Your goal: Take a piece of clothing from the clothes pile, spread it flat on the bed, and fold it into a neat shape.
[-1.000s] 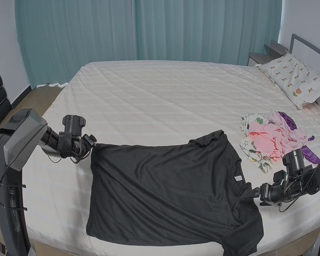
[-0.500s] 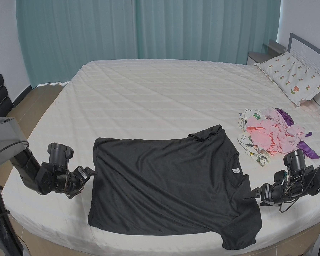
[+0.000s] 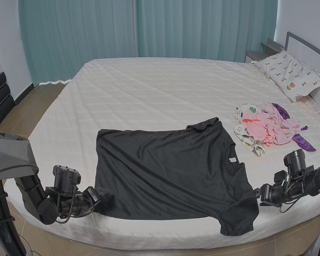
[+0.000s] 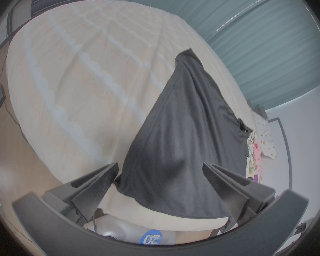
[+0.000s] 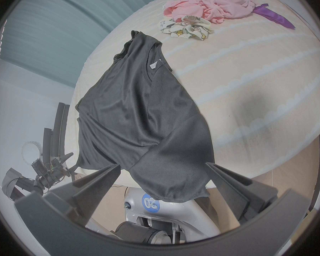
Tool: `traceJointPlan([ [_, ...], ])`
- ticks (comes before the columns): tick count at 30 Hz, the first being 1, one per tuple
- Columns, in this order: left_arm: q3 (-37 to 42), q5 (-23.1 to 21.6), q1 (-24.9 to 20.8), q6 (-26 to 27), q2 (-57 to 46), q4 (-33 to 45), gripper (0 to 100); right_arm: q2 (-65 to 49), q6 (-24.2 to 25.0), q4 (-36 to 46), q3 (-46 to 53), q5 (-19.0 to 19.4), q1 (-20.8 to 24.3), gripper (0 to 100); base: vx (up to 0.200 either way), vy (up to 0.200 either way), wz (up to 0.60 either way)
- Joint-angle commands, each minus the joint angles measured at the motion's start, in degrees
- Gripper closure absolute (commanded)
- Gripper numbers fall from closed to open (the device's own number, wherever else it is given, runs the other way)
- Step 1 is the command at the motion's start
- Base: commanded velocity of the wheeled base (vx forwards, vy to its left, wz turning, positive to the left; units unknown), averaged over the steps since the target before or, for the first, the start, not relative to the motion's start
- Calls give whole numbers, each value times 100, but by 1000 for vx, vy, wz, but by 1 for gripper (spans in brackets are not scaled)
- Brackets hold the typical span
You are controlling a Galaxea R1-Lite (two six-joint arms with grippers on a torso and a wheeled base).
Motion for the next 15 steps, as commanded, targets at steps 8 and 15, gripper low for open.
traceJointPlan([
  [8, -36, 240, -134, 18, 412, -24, 0, 42, -7, -3, -4, 2, 5, 0, 0, 0, 0],
  [15, 17, 407, -222, 9, 412, -24, 0, 42, 1, -3, -13, 2, -4, 0, 0, 0, 0],
])
